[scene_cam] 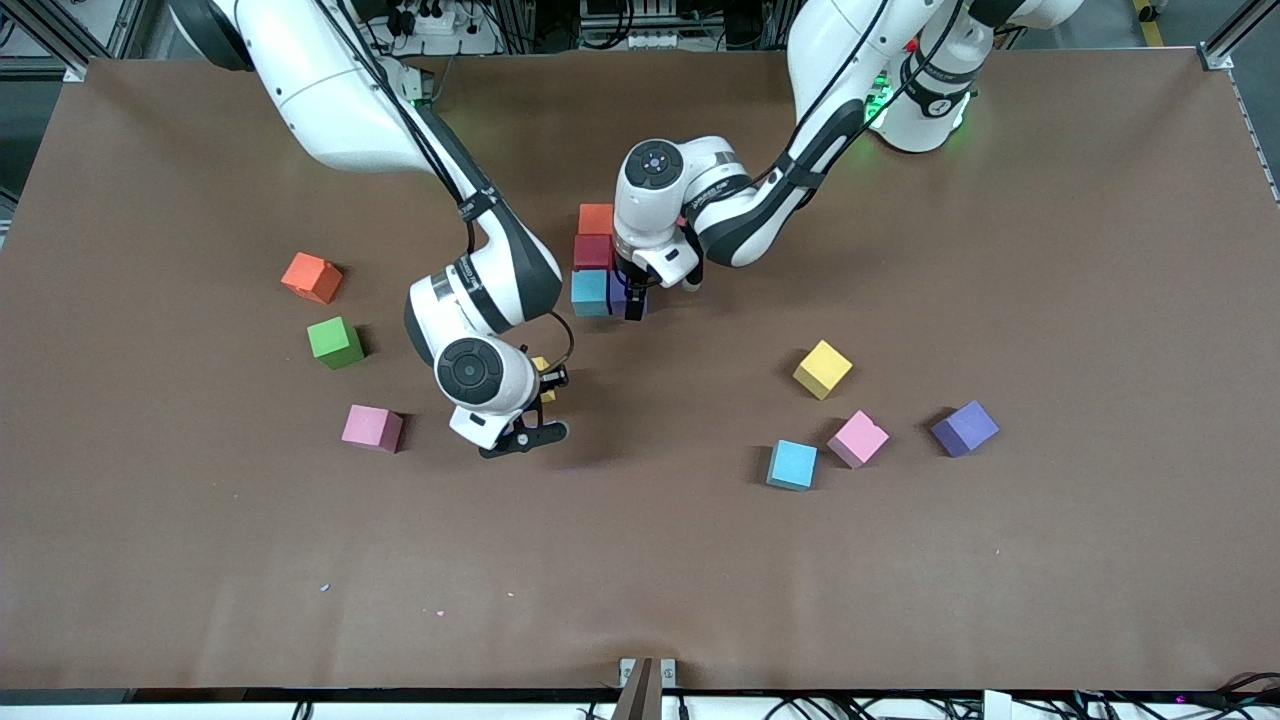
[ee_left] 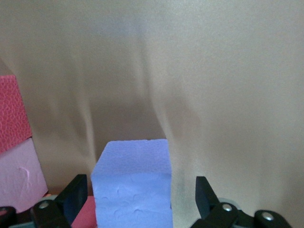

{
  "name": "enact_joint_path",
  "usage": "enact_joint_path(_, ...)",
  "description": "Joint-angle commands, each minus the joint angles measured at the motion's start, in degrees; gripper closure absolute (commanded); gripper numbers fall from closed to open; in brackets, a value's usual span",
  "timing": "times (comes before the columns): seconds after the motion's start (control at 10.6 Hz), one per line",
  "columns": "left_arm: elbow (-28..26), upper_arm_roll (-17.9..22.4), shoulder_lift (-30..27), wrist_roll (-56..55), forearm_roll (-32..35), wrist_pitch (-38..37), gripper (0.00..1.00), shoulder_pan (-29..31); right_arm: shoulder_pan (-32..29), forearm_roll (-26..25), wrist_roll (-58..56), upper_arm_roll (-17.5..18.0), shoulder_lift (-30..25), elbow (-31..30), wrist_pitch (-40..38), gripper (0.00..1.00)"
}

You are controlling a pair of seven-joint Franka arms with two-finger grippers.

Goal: Arrange 11 blocks into digit 3
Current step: 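Place the purple block beside the cyan block and open the left gripper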

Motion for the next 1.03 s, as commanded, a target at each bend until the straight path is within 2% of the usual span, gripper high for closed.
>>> enact_joint_path(0.0, 0.46, 0.43, -1.28, -1.42, 2.34, -1.74, 0.00, -0.48, -0.36, 0.99, 1.00, 0.16, -0.60, -0.73, -0.09, 0.82)
enact_joint_path(0.47, 0.46, 0.34, -7.25, 1.46, 3.31, -9.38, 0.00, 1.44, 0.69, 1.69, 3.54, 0.16, -0.51, -0.74, 0.09, 0.82)
enact_joint_path(0.66, 0.46, 0.25, -9.63, 4.80, 3.31, -12.99, 0.00, 4.69, 2.78, 1.69, 7.66, 0.25, -0.60, -0.56, 0.35, 0.82)
enact_joint_path(0.94, 1.94, 0.16, -10.16, 13.67, 2.96, -15.11, 0.00, 11.01, 4.82, 1.60, 11.02, 0.16, -0.86, -1.35, 1.58, 0.81)
